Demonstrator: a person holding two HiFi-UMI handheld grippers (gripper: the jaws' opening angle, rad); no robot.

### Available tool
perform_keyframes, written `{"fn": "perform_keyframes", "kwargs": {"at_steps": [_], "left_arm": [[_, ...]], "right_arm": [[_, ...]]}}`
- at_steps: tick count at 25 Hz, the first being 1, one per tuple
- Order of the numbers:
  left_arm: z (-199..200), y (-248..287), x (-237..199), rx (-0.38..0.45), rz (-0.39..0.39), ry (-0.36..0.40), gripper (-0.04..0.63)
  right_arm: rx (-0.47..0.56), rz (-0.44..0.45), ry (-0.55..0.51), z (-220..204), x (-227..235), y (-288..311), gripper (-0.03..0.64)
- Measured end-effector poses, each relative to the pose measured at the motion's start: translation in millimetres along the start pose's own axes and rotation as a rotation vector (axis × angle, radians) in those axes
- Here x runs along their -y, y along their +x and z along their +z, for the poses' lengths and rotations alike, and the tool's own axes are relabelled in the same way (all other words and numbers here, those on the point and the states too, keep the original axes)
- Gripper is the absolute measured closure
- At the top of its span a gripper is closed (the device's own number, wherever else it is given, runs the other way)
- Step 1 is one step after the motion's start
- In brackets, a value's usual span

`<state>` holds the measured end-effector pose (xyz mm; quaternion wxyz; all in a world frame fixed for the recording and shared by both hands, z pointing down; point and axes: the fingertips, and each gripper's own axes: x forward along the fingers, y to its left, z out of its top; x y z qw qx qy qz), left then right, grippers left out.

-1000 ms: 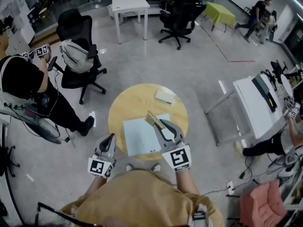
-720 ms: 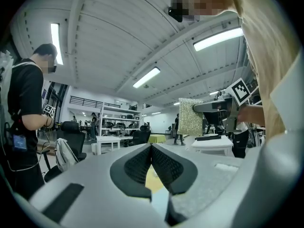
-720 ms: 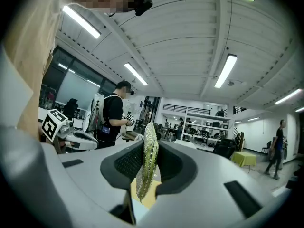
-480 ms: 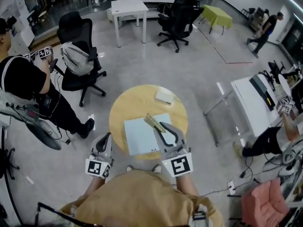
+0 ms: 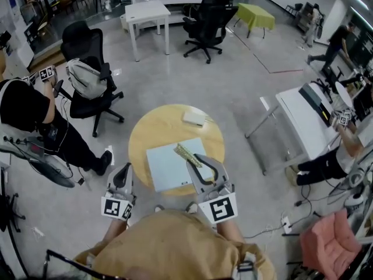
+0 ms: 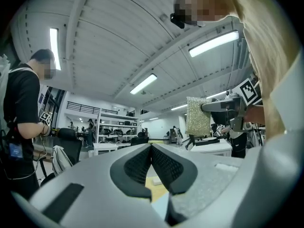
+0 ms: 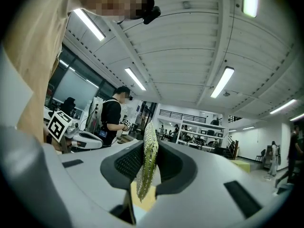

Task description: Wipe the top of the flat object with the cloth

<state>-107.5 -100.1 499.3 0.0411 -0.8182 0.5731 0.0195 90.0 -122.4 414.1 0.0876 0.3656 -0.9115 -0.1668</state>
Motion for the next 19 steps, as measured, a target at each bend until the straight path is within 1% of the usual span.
{"fn": "perform_keyframes", "kwargs": {"at_steps": [8,12,16,19], "left_arm": [[3.7,11.6,16.1,0.022,-0.040,0.002,0.592],[1.7,17.9,27.4,0.017,-0.062,0.000,0.594],[5.8,29.5,42.4,0.022,-0.067,0.009,0.594],[7.2,39.2,54.9,0.026,-0.072,0.017,0.594]], "right_arm": [[0.012,-0.019,-0.009,0.0,13.4,-12.0,0.552],[0.020,-0.027,-0.008,-1.7,20.8,-19.4,0.552],[0.041,-0.048,-0.002,-1.7,38.8,-31.2,0.552],[0.036,-0.052,-0.005,-6.1,49.0,-40.7,0.552]]}}
